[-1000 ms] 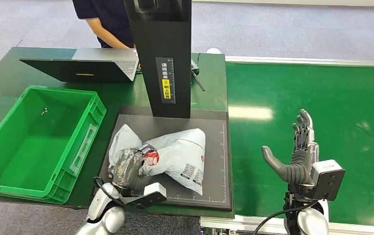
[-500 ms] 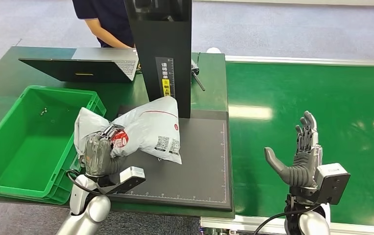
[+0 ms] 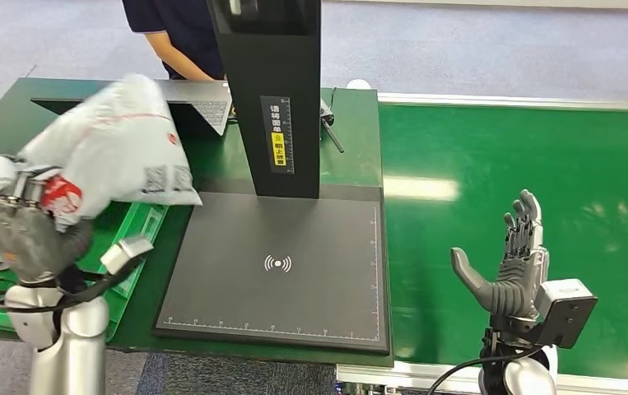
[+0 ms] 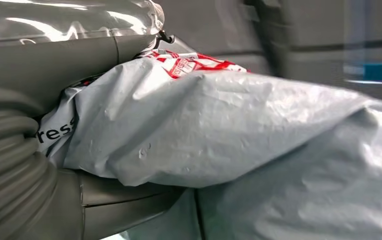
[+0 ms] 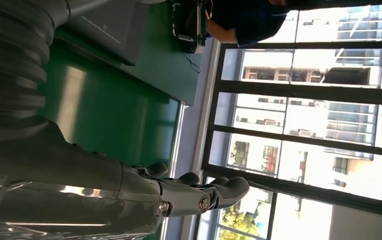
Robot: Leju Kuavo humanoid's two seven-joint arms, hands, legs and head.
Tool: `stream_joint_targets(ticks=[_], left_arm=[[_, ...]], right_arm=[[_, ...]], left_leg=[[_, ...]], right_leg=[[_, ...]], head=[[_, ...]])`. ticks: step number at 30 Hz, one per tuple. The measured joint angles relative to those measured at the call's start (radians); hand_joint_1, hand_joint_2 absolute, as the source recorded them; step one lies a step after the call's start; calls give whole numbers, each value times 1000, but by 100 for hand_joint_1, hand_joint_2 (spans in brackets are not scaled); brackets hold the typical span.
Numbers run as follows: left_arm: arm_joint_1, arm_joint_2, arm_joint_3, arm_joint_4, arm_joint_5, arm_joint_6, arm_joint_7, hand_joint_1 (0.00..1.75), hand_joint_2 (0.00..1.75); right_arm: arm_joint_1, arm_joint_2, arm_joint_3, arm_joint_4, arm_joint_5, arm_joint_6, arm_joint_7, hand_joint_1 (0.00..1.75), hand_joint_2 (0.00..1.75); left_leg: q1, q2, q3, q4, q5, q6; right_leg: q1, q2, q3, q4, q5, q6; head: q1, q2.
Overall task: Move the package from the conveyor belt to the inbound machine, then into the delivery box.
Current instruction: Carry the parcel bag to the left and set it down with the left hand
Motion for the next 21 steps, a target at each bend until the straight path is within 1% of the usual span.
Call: stream_joint_targets(ticks=[2, 5, 6, 7, 8, 9, 10, 12, 13, 14, 15, 18, 21], left_arm=[[-31, -2, 96, 6, -4, 0, 16, 175, 175], [-69, -3, 227, 25, -3, 0, -2, 175, 175], [-77, -3, 265, 33, -7, 0, 3, 175, 175], [-83, -2, 299, 42, -15, -1, 20, 175, 175], [-86, 1, 324, 54, -29, -3, 56, 175, 175], [-86, 11, 341, 75, -52, -9, 123, 175, 175], [-86, 28, 346, 106, -80, -23, 214, 175, 175], [-85, 79, 339, 191, -140, -75, 432, 175, 175], [-85, 104, 331, 237, -165, -111, 521, 175, 175], [-84, 126, 321, 281, -185, -151, 584, 175, 175], [-84, 146, 310, 326, -204, -194, 629, 175, 175], [-93, 196, 267, 453, -250, -325, 698, 175, 175], [-124, 224, 227, 558, -263, -437, 729, 44, 175]], right_arm=[[3, 0, 0, 0, 0, -9, -2, 0, 175], [8, 0, 0, 0, 0, -15, -2, 0, 175], [10, 0, 0, 0, 0, -16, -2, 0, 175], [11, 0, 0, 0, 0, -17, -3, 0, 175], [13, 0, 0, 0, 0, -17, -3, 0, 175], [14, 0, 0, 0, 0, -18, -3, 0, 175], [15, 0, 0, 0, -1, -19, -3, 0, 175], [16, 0, 0, 0, -1, -22, -1, 0, 175], [15, 0, 0, 0, -1, -23, 1, 0, 175], [14, 0, 0, 0, -1, -24, 5, 0, 175], [12, 0, 0, 0, -1, -24, 9, 0, 175], [6, 0, 0, 0, 0, -21, 20, 0, 175], [4, 0, 0, 0, 5, -14, 28, 0, 175]], left_leg=[[0, 0, 0, 0, 0, 0], [0, 1, 0, 0, 0, 0], [0, 1, 0, 0, 0, 0], [0, 1, 0, 0, 0, 0], [0, 1, 0, 0, 0, 0], [0, 1, 0, 0, 0, 0], [0, 1, 0, 0, 0, 0], [0, 2, 0, 0, 0, -1], [0, 2, 0, 0, 0, -1], [1, 1, 0, 0, 0, -1], [1, 1, 0, 0, 0, -1], [1, 1, 0, 0, 0, -1], [-1, -2, 5, -2, 0, 0]], right_leg=[[0, 0, 0, 0, 0, 0], [0, 1, 0, 0, 0, 0], [0, 1, 0, 0, 0, 0], [0, 1, 0, 0, 0, 0], [0, 2, 0, 0, 0, 0], [0, 2, 0, 0, 0, 0], [0, 2, 0, 0, 0, 0], [0, 2, -1, 0, 0, -1], [0, 2, -1, 0, 0, -1], [1, 2, -1, 0, 0, -1], [1, 1, -1, 0, 0, -1], [0, 1, 0, 0, 0, -1], [-3, -2, 5, 0, -1, 0]], head=[[0, 0], [0, 0], [0, 0], [0, 0], [0, 0], [0, 0], [0, 0], [0, 0], [0, 0], [0, 0], [0, 0], [0, 0], [0, 0]])
